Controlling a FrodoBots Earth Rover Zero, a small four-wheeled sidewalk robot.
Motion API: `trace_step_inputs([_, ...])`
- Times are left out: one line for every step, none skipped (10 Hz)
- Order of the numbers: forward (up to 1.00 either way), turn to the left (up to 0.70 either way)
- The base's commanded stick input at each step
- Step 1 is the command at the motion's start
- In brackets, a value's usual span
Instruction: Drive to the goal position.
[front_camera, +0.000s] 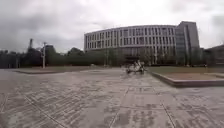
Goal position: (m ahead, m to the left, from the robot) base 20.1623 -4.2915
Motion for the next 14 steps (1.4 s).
trace_step_inputs([0.7,0.0])
trace_step_inputs([0.7,0.0])
trace_step_inputs([0.7,0.0])
trace_step_inputs([0.7,0.0])
trace_step_inputs([0.7,0.0])
trace_step_inputs([0.7,0.0])
trace_step_inputs([0.7,0.0])
trace_step_inputs([0.7,0.0])
trace_step_inputs([0.7,0.0])
trace_step_inputs([0.7,0.0])
trace_step_inputs([0.7,0.0])
trace_step_inputs([0.7,0.0])
trace_step_inputs([0.7,0.0])
trace_step_inputs([0.7,0.0])
